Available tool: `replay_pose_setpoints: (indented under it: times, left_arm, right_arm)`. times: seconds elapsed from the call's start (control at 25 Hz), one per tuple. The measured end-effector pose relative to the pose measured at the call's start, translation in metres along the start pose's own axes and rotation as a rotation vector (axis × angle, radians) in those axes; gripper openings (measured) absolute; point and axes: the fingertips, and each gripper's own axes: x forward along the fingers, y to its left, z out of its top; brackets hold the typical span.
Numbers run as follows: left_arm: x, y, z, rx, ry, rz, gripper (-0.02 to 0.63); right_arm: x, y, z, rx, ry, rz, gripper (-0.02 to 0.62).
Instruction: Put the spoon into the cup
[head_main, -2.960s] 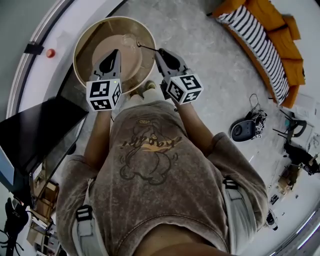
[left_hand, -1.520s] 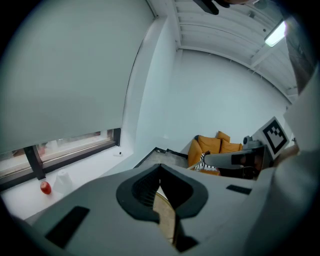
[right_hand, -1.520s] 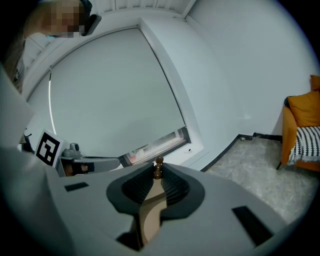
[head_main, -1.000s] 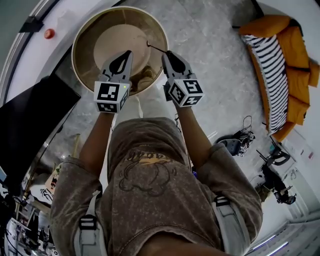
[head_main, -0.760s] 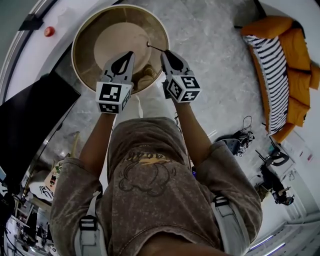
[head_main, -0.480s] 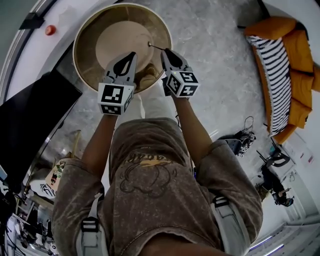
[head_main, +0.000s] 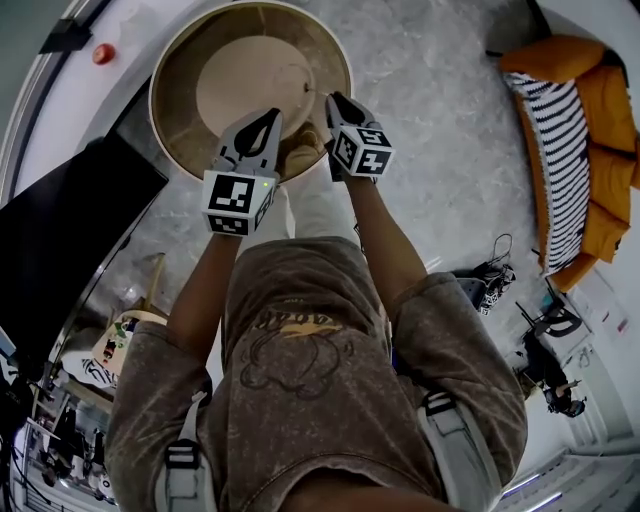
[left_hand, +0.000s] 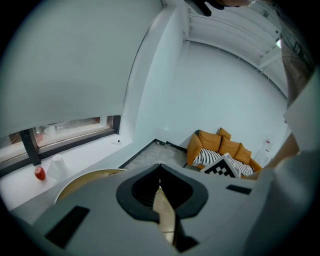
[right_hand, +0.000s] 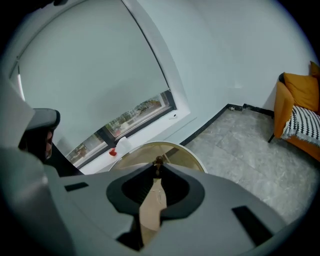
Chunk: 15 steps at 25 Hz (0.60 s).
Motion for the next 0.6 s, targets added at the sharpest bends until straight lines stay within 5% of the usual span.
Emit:
replay_pose_setpoints:
  times: [0.6]
  left_arm:
    - [0.001, 0.001, -0.019, -0.008, 0.05, -0.007, 0.017]
  right_arm:
    - [0.04, -0.015, -0.036, 0.014, 0.098, -0.022, 0.061]
